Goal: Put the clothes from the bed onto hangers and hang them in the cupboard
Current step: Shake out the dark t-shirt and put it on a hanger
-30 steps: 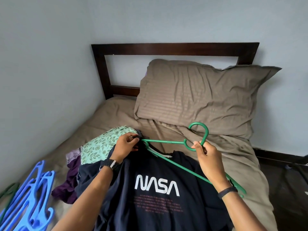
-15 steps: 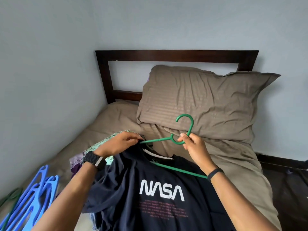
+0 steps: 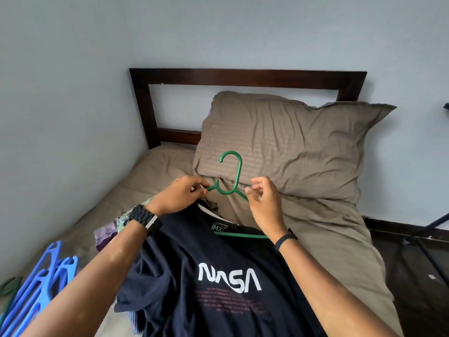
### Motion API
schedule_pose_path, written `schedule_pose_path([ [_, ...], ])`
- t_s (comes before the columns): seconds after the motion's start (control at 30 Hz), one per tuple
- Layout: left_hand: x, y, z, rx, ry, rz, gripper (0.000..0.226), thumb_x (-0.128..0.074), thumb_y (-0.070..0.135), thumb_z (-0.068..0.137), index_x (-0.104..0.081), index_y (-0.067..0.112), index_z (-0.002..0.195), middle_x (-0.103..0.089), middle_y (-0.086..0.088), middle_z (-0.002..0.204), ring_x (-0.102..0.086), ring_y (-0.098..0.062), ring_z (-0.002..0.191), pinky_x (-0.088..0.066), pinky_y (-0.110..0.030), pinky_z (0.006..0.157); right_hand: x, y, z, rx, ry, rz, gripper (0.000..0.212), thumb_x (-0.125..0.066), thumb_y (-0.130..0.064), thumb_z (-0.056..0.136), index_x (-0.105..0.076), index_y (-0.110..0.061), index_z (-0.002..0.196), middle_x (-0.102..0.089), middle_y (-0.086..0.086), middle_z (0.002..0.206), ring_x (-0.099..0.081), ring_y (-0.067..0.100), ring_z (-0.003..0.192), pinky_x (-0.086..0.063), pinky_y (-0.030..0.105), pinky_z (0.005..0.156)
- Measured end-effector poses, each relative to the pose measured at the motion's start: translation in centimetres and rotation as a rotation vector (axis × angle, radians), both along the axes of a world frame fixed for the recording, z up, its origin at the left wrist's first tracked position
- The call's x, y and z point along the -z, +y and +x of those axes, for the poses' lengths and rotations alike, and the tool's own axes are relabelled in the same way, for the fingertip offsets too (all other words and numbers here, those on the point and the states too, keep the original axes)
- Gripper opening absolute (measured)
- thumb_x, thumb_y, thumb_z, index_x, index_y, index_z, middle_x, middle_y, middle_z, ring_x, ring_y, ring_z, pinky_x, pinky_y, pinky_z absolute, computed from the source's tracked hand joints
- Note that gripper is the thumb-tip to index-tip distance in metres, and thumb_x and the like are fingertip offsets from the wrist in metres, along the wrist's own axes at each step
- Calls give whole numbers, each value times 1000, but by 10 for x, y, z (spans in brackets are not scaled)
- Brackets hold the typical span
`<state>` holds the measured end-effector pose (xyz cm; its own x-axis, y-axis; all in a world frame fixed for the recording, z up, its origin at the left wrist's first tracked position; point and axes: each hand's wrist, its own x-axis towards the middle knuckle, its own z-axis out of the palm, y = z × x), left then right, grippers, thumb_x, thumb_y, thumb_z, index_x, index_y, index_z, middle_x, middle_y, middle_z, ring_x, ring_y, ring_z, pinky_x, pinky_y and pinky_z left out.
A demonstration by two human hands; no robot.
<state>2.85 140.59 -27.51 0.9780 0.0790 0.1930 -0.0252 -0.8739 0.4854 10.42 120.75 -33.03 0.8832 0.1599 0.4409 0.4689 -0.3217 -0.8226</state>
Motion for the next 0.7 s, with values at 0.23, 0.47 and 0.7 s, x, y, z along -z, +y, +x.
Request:
schedule_pose_path([
  [0.23, 9, -2, 0, -130, -106, -45, 27, -57, 22, 94, -64, 19, 120, -65, 0, 93, -56, -16, 84, -34, -22, 75, 26, 0, -56, -521, 93, -337, 33, -47, 0, 89, -64, -13, 114, -64, -4, 110, -53, -2, 91, -40, 9, 84],
  [0.47, 1, -1, -5, -200, -189, -63, 25, -57, 12, 93, -65, 15, 117, -65, 2, 74, -57, -16, 75, -39, -23, 77, 32, 7, -50, -613, 286, -559, 23, -39, -13, 93, -60, -16, 86, -53, 0, 72, -40, 10, 54, -37, 29, 58],
  [0.7, 0, 4, -16, -175, -96, 31, 31, -54, 17, 95, -61, 21, 125, -59, 1, 82, -60, -30, 92, -39, -28, 78, 36, -34, -14, -288, 395, -810, 54, -47, -40, 96, -38, -14, 50, -43, 4, 55, -52, 25, 69, -46, 33, 70],
])
